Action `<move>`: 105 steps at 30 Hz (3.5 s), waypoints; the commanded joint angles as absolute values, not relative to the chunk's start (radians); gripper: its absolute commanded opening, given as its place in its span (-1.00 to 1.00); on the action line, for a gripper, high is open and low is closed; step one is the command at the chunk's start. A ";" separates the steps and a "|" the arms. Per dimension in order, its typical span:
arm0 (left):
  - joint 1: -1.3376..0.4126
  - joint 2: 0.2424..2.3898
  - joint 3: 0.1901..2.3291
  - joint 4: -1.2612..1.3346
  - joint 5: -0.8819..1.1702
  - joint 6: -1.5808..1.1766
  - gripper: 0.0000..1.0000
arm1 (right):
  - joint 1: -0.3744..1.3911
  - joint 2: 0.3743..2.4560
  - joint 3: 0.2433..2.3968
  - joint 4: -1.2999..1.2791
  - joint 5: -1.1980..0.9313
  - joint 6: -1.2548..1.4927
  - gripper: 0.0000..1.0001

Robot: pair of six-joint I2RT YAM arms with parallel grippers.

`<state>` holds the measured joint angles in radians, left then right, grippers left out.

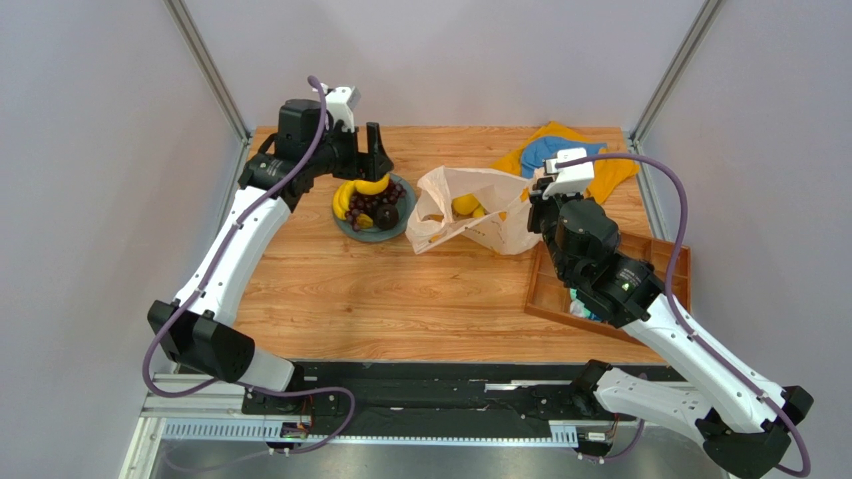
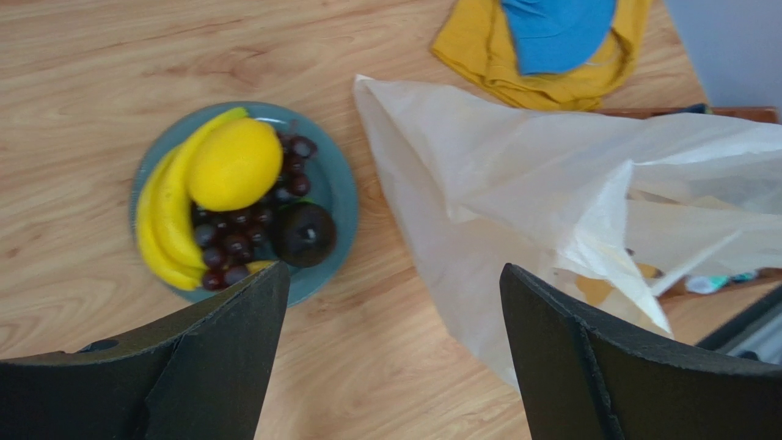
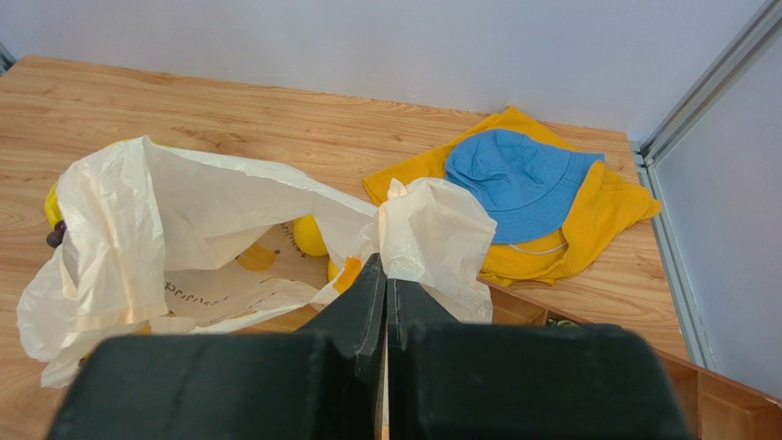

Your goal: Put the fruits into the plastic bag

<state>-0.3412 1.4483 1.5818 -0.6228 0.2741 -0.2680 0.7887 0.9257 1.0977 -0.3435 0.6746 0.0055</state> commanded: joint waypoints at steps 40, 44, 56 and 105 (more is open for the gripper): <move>-0.178 2.143 2.059 -0.841 0.379 0.206 0.83 | 0.738 0.879 1.065 -0.318 0.482 0.074 -1.00; -0.178 2.158 2.054 -0.842 0.380 0.204 0.80 | 0.738 0.879 1.063 -0.316 0.483 0.074 -1.00; -0.190 2.186 2.052 -0.841 0.371 0.187 0.69 | 0.738 0.881 1.062 -0.316 0.483 0.074 -1.00; -0.437 1.330 1.565 -0.422 0.574 0.081 -0.20 | 0.738 0.905 1.071 -0.310 0.489 0.075 -1.00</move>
<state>-0.3626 1.3880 1.6043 -0.5167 0.4988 0.0502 0.7425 0.8944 1.0588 -0.3393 0.4877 0.0639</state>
